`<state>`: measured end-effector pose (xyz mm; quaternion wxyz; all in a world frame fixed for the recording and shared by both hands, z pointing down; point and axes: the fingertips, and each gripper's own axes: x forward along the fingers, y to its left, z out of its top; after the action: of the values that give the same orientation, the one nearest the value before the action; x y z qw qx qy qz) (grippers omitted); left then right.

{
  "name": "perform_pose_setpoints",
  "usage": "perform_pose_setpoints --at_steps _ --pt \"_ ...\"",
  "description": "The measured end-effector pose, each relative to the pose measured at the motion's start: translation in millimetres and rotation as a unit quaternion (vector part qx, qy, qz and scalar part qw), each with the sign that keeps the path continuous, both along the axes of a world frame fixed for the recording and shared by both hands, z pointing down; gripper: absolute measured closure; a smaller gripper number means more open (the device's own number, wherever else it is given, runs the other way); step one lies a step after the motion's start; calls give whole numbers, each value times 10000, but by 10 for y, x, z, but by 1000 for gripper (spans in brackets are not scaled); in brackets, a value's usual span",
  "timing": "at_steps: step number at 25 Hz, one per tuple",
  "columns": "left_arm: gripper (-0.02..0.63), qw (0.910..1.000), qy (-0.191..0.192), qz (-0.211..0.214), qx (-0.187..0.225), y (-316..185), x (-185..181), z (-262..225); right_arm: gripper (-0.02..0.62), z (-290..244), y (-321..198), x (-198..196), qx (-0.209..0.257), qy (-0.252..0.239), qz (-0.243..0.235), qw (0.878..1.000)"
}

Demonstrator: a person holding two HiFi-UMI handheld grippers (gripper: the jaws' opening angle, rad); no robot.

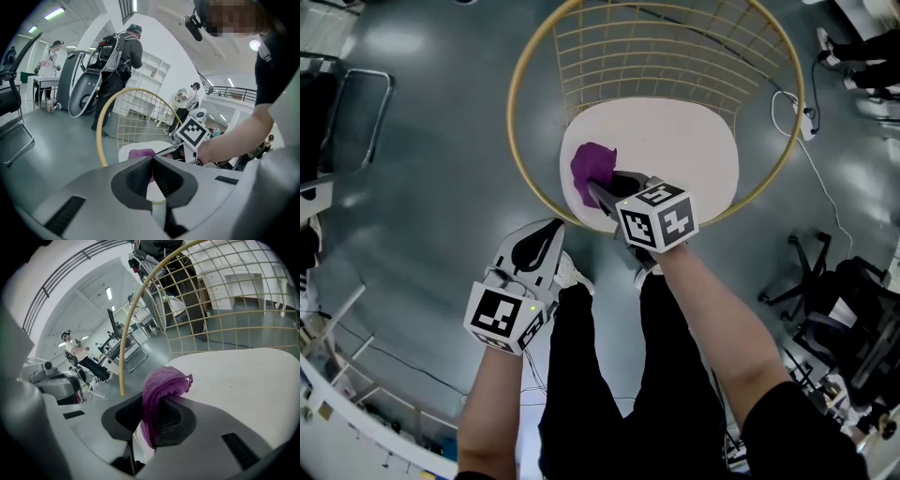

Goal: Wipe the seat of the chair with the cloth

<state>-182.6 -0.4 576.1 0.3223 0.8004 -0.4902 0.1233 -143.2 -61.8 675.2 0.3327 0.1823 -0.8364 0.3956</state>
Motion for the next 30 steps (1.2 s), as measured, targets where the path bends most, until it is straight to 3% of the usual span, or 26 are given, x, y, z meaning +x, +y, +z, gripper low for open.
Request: perform_pose_setpoints --at_steps 6,17,21,30 --pt "589 10000 -2 -46 -17 63 -229 89 526 149 50 -250 -87 12 8 10000" --pt "589 9999 96 134 -41 -4 -12 234 526 432 -140 43 17 692 226 9973" --pt "589 9997 116 196 -68 -21 123 259 526 501 -219 241 215 1056 159 9941" --pt "589 9991 132 398 -100 -134 487 276 526 610 -493 954 361 1609 483 9851"
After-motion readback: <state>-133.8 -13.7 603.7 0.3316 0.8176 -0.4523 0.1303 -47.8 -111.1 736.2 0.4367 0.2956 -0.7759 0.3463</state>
